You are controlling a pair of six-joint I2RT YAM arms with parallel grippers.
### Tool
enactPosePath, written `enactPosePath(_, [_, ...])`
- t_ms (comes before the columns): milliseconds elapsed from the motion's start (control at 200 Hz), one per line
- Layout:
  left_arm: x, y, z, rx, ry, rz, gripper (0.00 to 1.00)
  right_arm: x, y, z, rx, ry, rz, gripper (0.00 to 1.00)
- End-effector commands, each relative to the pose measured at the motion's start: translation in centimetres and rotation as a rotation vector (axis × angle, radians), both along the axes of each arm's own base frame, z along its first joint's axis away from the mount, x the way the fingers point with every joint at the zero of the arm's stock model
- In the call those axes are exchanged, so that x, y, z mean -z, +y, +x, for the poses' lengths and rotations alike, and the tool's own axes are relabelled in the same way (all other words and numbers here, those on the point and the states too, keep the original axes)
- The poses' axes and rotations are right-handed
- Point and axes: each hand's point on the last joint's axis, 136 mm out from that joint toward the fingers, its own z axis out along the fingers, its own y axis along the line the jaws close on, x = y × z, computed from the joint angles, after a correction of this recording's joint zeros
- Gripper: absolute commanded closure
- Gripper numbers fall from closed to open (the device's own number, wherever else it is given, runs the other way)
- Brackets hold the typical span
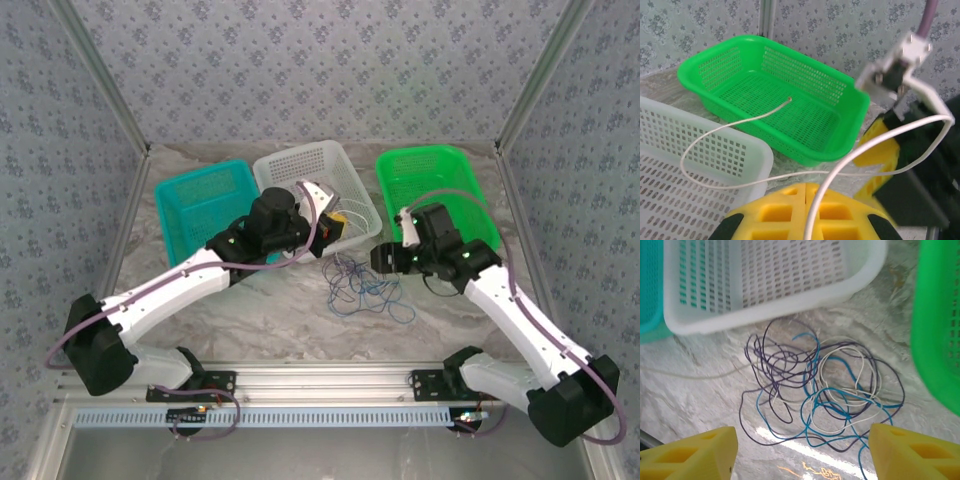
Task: Untangle the cables
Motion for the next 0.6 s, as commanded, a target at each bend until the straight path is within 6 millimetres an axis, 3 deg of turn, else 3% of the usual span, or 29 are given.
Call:
enactPosePath(0, [-3.4, 0.2, 0.3, -0.039, -0.008, -0.08, 1.0, 0.4, 1.2, 0.2, -0.042, -0.101, -0.014, 0.25])
enactPosePath(250, [-6.6, 1.1, 1.2, -0.124, 0.003, -0.175, 1.0, 0.7, 2.9, 0.1, -0.092, -0.281, 0.025, 0.15])
enactPosePath(350, [-8.1, 0.9, 0.8, -0.111, 0.013, -0.226, 1.0, 0.5, 3.8, 0.9, -0.079, -0.36, 0.066, 0.13])
enactPosePath(480, [-8.4, 0.9, 0.6, -0.106, 0.03, -0.245, 1.0, 0.6, 5.4, 2.3, -0.058, -0.416, 0.091, 0.13])
enactPosePath(595, [-9.2, 2.2, 0.8, -0.154, 0.014, -0.247, 1.0, 1.4, 6.3, 3.1, -0.057, -0.385, 0.063, 0.13])
